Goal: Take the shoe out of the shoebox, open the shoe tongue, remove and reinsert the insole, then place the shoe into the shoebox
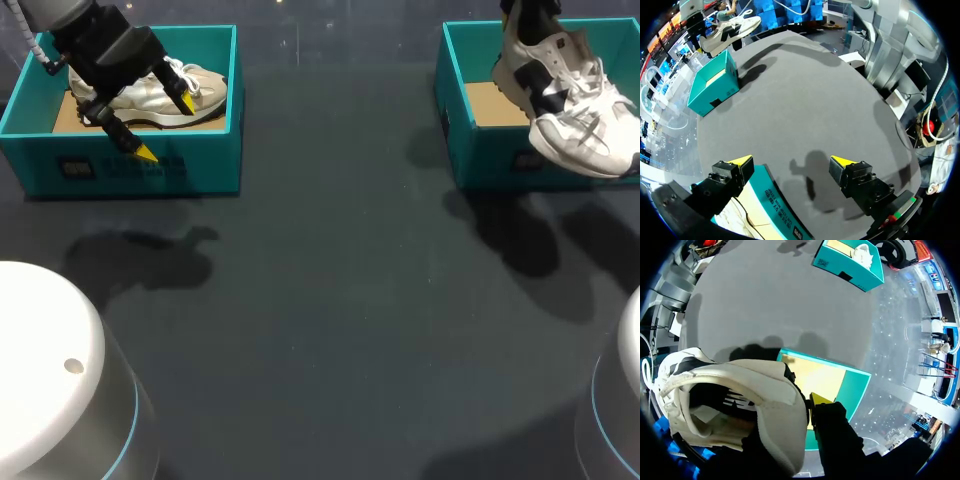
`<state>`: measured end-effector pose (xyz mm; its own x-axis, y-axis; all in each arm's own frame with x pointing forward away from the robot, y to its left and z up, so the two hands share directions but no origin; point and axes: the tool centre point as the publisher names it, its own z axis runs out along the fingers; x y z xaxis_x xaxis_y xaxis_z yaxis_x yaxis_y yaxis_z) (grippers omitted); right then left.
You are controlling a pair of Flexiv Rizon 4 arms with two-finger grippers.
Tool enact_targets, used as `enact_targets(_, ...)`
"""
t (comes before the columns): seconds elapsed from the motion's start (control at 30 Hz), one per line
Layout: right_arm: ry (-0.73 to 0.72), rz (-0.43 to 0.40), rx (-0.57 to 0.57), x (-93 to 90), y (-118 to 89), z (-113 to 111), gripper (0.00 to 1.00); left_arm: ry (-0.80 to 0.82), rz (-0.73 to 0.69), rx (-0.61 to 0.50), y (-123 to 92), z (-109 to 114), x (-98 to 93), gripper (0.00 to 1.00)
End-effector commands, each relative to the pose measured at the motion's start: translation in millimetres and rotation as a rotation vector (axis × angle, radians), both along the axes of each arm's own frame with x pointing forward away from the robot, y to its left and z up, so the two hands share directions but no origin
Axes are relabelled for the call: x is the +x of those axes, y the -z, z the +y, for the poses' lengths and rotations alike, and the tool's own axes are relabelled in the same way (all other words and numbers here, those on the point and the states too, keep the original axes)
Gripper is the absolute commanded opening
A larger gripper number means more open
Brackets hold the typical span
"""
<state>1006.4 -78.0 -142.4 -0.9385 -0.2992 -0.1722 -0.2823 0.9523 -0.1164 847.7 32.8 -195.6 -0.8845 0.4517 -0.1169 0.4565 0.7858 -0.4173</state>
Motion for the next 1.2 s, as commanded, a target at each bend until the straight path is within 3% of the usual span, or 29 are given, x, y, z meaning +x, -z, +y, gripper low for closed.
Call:
enact_targets(0.03,-0.008,0.004,-0.009,26.3,-6,-19,0.0,0.0,-0.001,0.002,0,1,-0.3,1.0)
enact_targets(0.37,-0.107,0.001,-0.002,103.1,-7,-100,0.0,0.0,-0.001,0.002,0,1,-0.3,1.0)
enact_targets(0.57,-0.112,0.023,0.029,126.0,0,-142,0.0,0.0,-0.001,0.002,0,1,-0.3,1.0)
enact_targets(0.7,-0.046,-0.007,0.052,121.2,0,-157,0.0,0.0,-0.001,0.002,0,1,-0.3,1.0)
enact_targets(0.87,0.107,-0.032,0.038,101.0,5,-173,0.0,0.0,-0.001,0.002,0,1,-0.3,1.0)
enact_targets(1.07,0.372,-0.074,0.018,66.4,10,-198,0.0,0.0,-0.001,0.002,0,1,-0.3,1.0)
enact_targets(1.2,0.554,-0.078,0.034,53.6,14,-205,0.0,0.0,-0.001,0.002,0,1,-0.3,1.0)
